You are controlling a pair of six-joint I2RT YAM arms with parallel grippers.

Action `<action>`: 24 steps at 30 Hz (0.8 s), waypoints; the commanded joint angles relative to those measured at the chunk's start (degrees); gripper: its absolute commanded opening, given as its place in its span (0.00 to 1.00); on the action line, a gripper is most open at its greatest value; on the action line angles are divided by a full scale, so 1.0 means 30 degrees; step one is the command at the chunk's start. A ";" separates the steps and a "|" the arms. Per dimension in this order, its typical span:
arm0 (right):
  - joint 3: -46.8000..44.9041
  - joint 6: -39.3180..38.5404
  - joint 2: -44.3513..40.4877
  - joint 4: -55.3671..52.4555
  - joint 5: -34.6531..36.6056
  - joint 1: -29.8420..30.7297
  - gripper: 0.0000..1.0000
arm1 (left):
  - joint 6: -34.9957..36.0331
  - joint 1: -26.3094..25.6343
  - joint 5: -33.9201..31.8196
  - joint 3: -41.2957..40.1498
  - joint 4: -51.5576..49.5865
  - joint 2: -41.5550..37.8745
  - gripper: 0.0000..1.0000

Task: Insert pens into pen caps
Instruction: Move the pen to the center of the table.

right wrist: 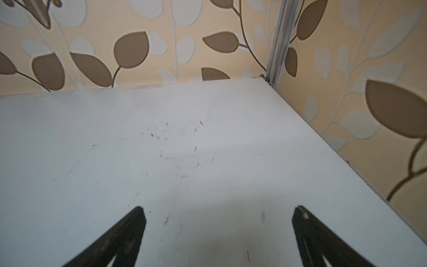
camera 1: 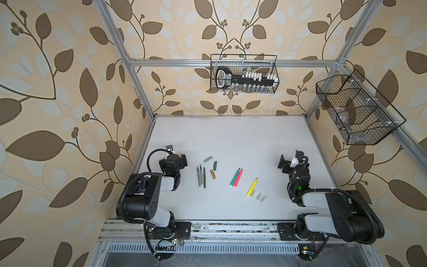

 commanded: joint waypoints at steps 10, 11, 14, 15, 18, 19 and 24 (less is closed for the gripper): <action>0.0466 -0.0326 0.0182 0.0540 0.0121 -0.0055 1.00 | 0.0105 0.0184 -0.0229 0.0489 0.0803 0.0031 0.99; 0.0464 -0.0329 0.0195 0.0537 0.0134 -0.0053 1.00 | 0.0105 0.0180 -0.0229 0.0511 0.0803 0.0017 0.99; 0.0471 -0.0328 0.0176 0.0543 0.0148 -0.0040 1.00 | 0.0106 0.0175 -0.0236 0.0514 0.0803 0.0033 0.99; 0.0427 -0.0327 0.0137 0.0560 0.0127 -0.0027 1.00 | 0.0112 0.0176 -0.0229 0.0492 0.0803 0.0013 0.99; 0.0438 -0.0336 0.0153 0.0560 0.0145 -0.0031 1.00 | 0.0105 0.0164 -0.0231 0.0496 0.0802 -0.0012 0.99; 0.0440 -0.0330 0.0131 0.0555 0.0138 -0.0026 1.00 | 0.0105 0.0183 -0.0229 0.0507 0.0803 -0.0013 0.99; 0.0788 -0.0366 -0.0587 -0.0661 -0.0041 -0.0036 1.00 | 0.0387 0.0161 -0.0427 0.0300 0.1553 -0.0205 0.99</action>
